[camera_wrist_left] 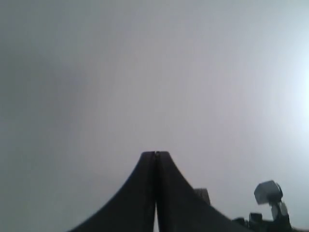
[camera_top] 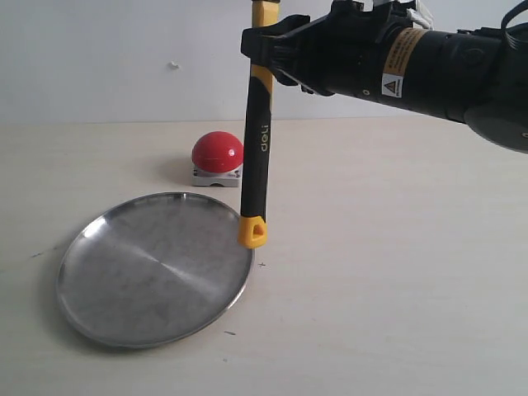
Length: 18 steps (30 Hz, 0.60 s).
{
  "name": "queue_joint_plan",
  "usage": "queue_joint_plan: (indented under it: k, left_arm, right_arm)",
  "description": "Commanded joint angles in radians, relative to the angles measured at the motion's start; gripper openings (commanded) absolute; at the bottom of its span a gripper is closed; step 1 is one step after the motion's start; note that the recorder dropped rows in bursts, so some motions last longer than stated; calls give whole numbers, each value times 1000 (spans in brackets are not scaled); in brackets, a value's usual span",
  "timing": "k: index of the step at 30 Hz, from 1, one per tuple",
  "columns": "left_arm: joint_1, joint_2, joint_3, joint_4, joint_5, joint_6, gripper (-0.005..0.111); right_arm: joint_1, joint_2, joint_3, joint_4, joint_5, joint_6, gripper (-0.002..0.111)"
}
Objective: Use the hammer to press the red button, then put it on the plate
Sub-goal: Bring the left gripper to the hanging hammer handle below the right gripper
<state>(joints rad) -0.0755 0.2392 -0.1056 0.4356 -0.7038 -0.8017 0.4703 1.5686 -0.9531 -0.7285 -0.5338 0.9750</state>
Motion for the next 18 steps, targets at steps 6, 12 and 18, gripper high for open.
queue_joint_plan:
  k: [6,12,18]
  left_arm:
    - [-7,615,-94,305,-361,-101,12]
    - [-154,1148,-282,397,-456,55,59]
    - [-412,1467,-545,327,-206,215,67]
  right_arm:
    - [1,-19,-7,-5,-67,-11,0]
    - [1,-18,-7,-8,-65,-11,0]
    - [1,-18,-7,-4,-65,-10,0]
